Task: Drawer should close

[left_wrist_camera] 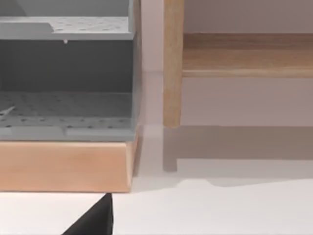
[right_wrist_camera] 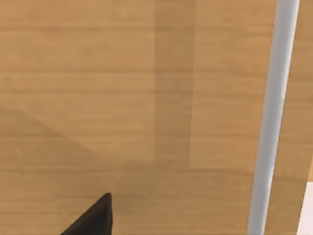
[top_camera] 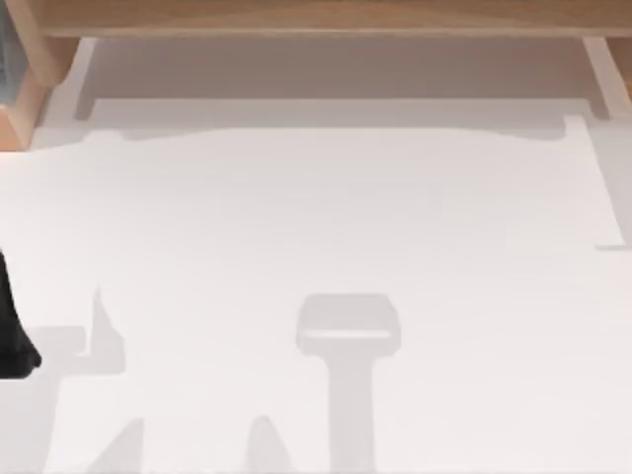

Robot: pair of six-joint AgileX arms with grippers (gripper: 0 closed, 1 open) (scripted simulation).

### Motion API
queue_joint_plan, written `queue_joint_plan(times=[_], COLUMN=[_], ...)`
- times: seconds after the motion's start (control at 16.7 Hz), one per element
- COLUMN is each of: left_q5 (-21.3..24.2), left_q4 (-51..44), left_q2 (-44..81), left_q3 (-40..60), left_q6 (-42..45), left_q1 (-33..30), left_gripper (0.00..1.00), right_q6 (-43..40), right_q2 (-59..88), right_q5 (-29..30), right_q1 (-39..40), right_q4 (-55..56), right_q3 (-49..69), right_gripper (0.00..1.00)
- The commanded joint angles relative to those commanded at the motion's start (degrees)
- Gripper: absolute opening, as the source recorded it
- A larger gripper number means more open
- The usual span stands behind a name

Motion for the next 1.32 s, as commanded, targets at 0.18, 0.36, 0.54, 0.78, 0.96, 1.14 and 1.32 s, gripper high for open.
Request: queue_joint_plan(times=[0.18,0.36,0.54,0.78,0.96,1.14,1.32], left_q5=[0.00,0.00,0.00,0.00,0.00,0.00,0.00], left_q4=[0.00,0.00,0.00,0.00,0.00,0.00,0.00], left_q2=[0.00,0.00,0.00,0.00,0.00,0.00,0.00], left_q3=[0.00,0.00,0.00,0.00,0.00,0.00,0.00], left_q6=[0.00,0.00,0.00,0.00,0.00,0.00,0.00], left_q1=[0.00,0.00,0.00,0.00,0.00,0.00,0.00], left_gripper=[1.00,1.00,1.00,1.00,1.00,1.00,1.00], right_q6=[0.00,0.00,0.00,0.00,0.00,0.00,0.00], right_q2=[0.00,0.00,0.00,0.00,0.00,0.00,0.00], right_q5=[0.00,0.00,0.00,0.00,0.00,0.00,0.00], right_q1=[0.00,0.00,0.00,0.00,0.00,0.00,0.00], right_q4=[0.00,0.00,0.00,0.00,0.00,0.00,0.00], right_q3=[0.00,0.00,0.00,0.00,0.00,0.00,0.00], right_gripper=[0.92,0.70,0.47,0.17,0.00,0.00,0.00])
